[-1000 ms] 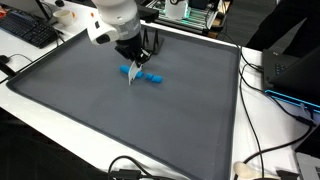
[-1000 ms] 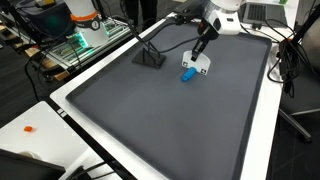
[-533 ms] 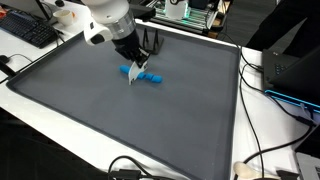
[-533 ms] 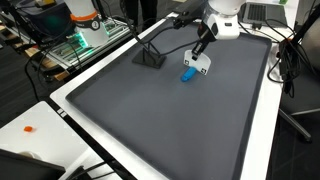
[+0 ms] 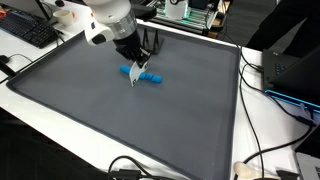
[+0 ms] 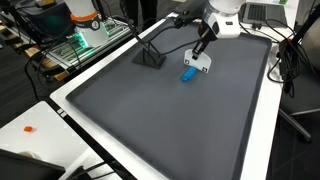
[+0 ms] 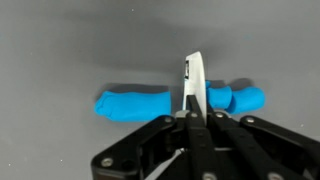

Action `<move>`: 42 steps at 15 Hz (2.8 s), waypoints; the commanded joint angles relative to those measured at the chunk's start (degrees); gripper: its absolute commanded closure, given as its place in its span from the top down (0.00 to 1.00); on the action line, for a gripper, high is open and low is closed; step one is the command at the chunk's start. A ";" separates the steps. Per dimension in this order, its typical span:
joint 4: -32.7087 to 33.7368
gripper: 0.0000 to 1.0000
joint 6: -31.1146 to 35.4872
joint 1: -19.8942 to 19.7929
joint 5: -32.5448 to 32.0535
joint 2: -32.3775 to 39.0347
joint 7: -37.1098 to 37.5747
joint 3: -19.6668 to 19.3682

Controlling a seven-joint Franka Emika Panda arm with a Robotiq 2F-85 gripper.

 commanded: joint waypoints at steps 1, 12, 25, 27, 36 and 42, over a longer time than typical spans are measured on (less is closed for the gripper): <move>-0.94 0.01 -0.84 0.94 -1.74 -1.59 0.81 -0.29; -0.94 0.01 -0.29 0.72 -6.53 -3.89 2.04 -2.05; -0.66 0.01 0.68 0.44 -6.96 -0.71 1.66 -2.69; -0.72 0.01 0.76 0.38 -6.96 -0.19 1.63 -2.67; -0.85 0.01 1.31 0.02 -6.46 1.56 1.18 -2.52; -1.19 0.01 1.09 -0.95 -4.15 1.59 0.08 -1.62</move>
